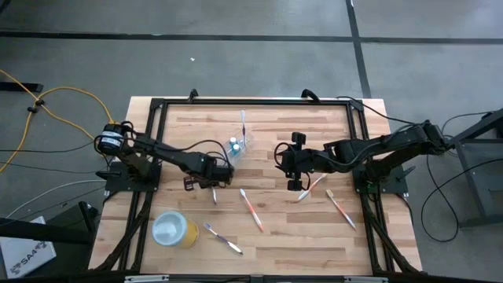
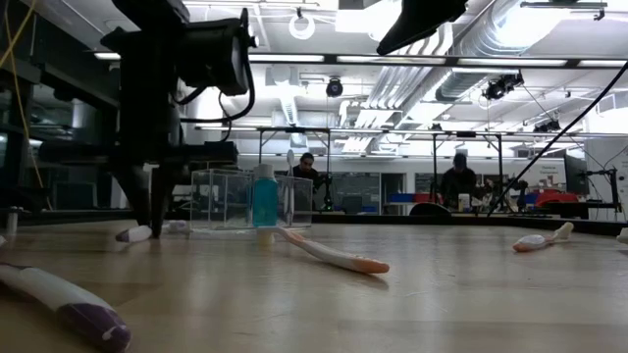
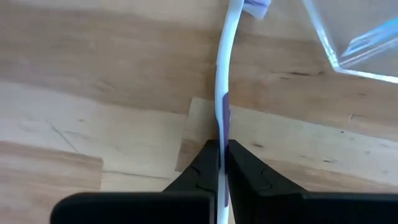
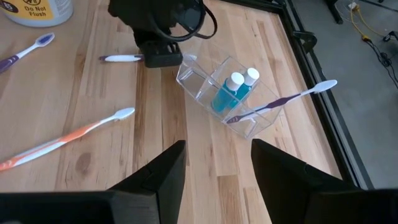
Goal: Pick & Place toothbrushing station
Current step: Put the top violet toothbrush into the transparent organizer, then put the violet toothbrush into the transparent organizer
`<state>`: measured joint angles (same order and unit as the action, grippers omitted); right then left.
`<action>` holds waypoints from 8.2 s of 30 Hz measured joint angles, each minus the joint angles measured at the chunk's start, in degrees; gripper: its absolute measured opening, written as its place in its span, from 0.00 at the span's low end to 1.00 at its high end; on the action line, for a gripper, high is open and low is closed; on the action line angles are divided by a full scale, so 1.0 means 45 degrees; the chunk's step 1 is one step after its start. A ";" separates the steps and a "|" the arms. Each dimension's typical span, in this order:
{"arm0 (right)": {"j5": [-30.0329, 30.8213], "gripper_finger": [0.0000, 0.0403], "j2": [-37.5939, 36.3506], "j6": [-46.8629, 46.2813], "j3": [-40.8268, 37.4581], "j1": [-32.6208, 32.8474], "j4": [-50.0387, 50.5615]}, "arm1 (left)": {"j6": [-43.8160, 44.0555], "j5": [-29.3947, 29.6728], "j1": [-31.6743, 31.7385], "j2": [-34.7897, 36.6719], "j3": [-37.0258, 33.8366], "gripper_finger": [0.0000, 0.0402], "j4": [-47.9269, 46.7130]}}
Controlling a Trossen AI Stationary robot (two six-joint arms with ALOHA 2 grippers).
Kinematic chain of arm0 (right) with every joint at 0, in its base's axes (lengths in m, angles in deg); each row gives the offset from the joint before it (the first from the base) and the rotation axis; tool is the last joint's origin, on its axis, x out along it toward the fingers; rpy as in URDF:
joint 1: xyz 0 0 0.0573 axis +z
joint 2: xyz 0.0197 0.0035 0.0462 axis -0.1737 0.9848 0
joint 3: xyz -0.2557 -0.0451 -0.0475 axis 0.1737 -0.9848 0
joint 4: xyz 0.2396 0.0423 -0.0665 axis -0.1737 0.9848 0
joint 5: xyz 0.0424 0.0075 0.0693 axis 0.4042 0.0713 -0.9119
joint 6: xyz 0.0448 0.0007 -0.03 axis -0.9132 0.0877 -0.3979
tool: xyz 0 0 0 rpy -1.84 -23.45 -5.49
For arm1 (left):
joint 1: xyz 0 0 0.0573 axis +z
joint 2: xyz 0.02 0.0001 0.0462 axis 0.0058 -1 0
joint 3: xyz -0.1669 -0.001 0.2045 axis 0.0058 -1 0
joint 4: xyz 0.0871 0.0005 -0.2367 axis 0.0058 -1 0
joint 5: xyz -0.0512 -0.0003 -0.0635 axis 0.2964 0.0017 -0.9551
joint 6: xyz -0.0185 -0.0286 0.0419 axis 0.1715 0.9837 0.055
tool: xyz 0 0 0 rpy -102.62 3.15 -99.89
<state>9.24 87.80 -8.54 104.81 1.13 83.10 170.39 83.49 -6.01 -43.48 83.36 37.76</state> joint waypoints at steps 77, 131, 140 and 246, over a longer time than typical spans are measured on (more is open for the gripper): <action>-0.0957 0.43 -0.0005 -0.0282 0.0005 -0.0005 -0.0029 | -2.2380 0.8356 0.3226 0.2051 -0.0034 0.01 1.4845; -0.1005 0.43 -0.0005 -0.0675 0.0002 0.0000 -0.0296 | -1.8138 0.6641 0.3996 -0.2175 -0.4221 0.01 2.5059; -0.1007 0.43 -0.0005 -0.0675 0.0003 0.0000 -0.0295 | -1.8048 0.6238 0.3973 -0.2175 -0.4221 0.01 2.4982; -0.1765 0.43 -0.0005 -0.1023 0.0005 0.0000 -0.0492 | -2.3987 -0.3045 0.1128 0.8098 -0.4120 0.19 0.9684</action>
<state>1.29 87.78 -13.14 104.83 1.13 80.89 62.44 69.78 -0.94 -7.04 64.82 81.34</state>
